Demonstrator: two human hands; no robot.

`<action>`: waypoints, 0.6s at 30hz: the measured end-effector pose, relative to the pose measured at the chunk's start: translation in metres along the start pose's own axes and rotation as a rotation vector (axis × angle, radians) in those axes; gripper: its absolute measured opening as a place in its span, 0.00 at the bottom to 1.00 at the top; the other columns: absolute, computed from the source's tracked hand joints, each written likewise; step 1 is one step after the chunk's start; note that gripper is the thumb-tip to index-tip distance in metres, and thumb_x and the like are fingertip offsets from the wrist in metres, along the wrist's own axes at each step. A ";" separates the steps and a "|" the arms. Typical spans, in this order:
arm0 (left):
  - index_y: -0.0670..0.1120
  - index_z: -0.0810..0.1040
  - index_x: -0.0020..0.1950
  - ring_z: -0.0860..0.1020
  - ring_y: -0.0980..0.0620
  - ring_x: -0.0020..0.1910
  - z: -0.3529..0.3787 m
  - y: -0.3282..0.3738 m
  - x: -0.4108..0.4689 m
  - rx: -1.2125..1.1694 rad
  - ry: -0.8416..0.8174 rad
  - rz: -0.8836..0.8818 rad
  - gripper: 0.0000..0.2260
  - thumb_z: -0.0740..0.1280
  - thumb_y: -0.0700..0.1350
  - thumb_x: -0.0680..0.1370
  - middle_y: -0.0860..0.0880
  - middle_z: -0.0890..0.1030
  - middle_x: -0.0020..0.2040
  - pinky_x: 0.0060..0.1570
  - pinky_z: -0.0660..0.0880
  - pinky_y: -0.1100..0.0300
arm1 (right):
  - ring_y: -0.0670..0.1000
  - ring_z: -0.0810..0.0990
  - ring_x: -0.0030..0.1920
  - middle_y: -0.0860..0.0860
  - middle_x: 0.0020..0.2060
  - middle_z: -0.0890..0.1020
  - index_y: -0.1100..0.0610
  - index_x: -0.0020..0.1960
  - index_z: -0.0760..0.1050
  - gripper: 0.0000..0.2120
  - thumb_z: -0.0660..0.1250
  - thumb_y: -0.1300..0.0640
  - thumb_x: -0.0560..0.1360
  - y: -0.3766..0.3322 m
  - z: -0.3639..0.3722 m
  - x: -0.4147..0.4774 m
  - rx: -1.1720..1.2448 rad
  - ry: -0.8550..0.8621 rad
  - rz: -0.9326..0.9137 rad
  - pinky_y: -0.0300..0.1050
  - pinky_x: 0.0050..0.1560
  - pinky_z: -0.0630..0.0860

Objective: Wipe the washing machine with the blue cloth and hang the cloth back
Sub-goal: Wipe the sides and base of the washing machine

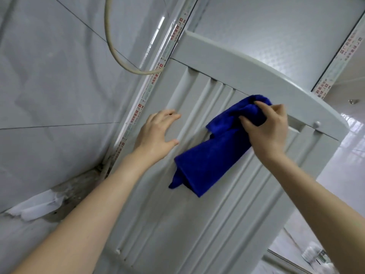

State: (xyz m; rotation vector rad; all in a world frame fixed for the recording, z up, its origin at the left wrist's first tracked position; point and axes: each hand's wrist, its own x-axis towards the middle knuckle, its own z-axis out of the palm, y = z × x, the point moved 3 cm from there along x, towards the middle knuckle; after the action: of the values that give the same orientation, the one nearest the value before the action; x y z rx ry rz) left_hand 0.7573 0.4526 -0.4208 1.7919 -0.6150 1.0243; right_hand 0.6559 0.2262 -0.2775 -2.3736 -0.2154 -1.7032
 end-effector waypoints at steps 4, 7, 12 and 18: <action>0.58 0.62 0.77 0.57 0.46 0.76 0.004 -0.035 -0.010 0.009 -0.020 -0.210 0.37 0.76 0.51 0.72 0.51 0.58 0.78 0.74 0.59 0.47 | 0.40 0.68 0.47 0.49 0.52 0.69 0.56 0.64 0.77 0.24 0.76 0.56 0.70 0.010 -0.007 -0.019 0.024 0.029 0.028 0.18 0.49 0.60; 0.57 0.64 0.77 0.55 0.45 0.77 0.016 -0.038 -0.018 0.014 -0.068 -0.151 0.38 0.77 0.53 0.70 0.52 0.58 0.79 0.76 0.57 0.45 | 0.43 0.70 0.48 0.47 0.52 0.69 0.57 0.64 0.77 0.24 0.77 0.59 0.70 0.015 0.018 -0.097 -0.002 -0.145 -0.027 0.32 0.50 0.67; 0.59 0.62 0.77 0.51 0.51 0.77 0.040 -0.026 -0.027 0.093 -0.065 0.097 0.38 0.74 0.57 0.70 0.54 0.58 0.79 0.75 0.49 0.52 | 0.36 0.71 0.47 0.44 0.52 0.70 0.53 0.65 0.77 0.25 0.77 0.58 0.70 0.030 0.042 -0.184 0.094 -0.151 0.101 0.29 0.49 0.70; 0.53 0.69 0.74 0.57 0.42 0.77 0.063 -0.013 -0.038 0.072 0.003 0.257 0.33 0.70 0.56 0.70 0.50 0.66 0.77 0.75 0.59 0.43 | 0.36 0.73 0.51 0.48 0.53 0.71 0.53 0.64 0.77 0.24 0.77 0.57 0.69 0.029 0.052 -0.211 0.201 0.120 0.302 0.24 0.53 0.66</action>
State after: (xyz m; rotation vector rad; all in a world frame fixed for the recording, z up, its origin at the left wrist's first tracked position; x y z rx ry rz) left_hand 0.7710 0.4001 -0.4720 1.8045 -0.8318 1.2353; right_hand 0.6427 0.2119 -0.4957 -2.0344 -0.0063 -1.5920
